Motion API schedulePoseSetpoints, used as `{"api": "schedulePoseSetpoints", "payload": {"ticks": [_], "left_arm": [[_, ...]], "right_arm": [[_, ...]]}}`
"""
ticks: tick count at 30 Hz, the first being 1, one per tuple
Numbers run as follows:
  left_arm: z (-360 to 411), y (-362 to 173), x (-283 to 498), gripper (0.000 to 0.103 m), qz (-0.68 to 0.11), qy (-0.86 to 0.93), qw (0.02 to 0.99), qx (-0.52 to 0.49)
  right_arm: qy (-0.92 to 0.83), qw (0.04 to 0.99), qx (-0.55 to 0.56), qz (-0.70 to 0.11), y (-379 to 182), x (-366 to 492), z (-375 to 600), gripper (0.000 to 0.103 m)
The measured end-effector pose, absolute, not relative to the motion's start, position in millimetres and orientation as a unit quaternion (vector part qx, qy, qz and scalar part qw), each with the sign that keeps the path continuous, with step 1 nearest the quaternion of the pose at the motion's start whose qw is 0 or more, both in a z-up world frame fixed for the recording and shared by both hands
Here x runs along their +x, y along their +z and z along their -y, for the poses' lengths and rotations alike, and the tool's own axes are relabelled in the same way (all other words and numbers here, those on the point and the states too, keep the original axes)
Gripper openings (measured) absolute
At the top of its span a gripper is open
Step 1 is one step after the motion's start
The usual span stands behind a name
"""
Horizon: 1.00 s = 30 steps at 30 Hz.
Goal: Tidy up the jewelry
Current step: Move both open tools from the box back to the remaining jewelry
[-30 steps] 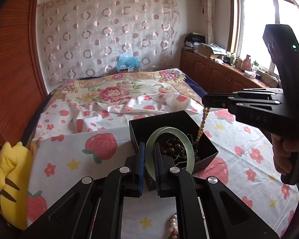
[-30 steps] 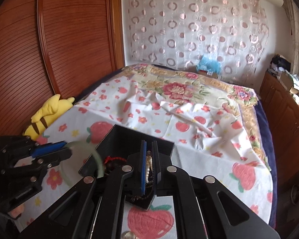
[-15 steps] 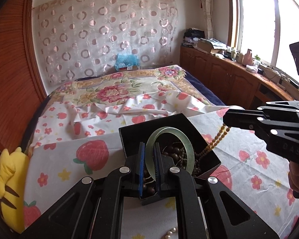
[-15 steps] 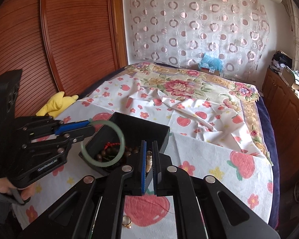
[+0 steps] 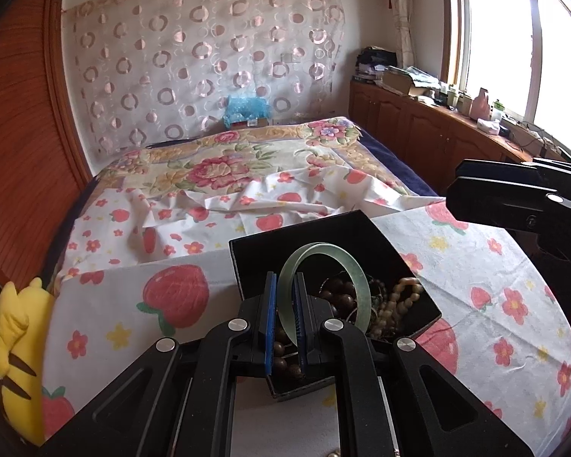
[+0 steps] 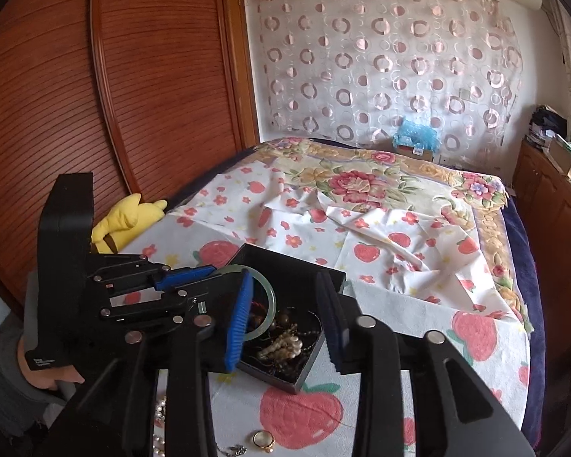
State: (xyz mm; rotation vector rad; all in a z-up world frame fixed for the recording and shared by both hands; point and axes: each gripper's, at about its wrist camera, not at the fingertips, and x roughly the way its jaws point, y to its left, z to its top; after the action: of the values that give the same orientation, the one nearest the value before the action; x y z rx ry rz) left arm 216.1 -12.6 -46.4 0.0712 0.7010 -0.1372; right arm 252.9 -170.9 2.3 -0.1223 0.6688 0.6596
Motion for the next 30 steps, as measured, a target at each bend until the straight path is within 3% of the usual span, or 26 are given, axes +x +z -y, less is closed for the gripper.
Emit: {"api": "schedulePoseSetpoints", "payload": {"ticks": [11,25,27,28,30], "left_arm": [[11.4,-52.8,219.1,0.008,-0.351,-0.075,0.933,0.032],[-3.0,-61.6,139.5,0.011,-0.352,-0.093,0.931,0.034],[-6.6,-65.3,130.6,0.014,-0.356,-0.095,0.929,0.027],[-8.5,-67.1,126.6,0.021,-0.358,-0.096,0.928,0.023],[-11.9,-72.5,115.5,0.022,-0.362,-0.096,0.927,0.017]], "right_arm": [[0.301,0.893,-0.066,-0.328,-8.5,241.2,185.8,0.038],[0.291,0.891,-0.049,-0.345,-55.2,187.2,217.7,0.038],[0.291,0.891,-0.049,-0.346,-58.1,180.6,217.8,0.038],[0.292,0.891,-0.050,-0.345,-59.7,176.1,217.5,0.038],[0.294,0.889,-0.052,-0.346,-63.6,166.3,215.9,0.038]]}}
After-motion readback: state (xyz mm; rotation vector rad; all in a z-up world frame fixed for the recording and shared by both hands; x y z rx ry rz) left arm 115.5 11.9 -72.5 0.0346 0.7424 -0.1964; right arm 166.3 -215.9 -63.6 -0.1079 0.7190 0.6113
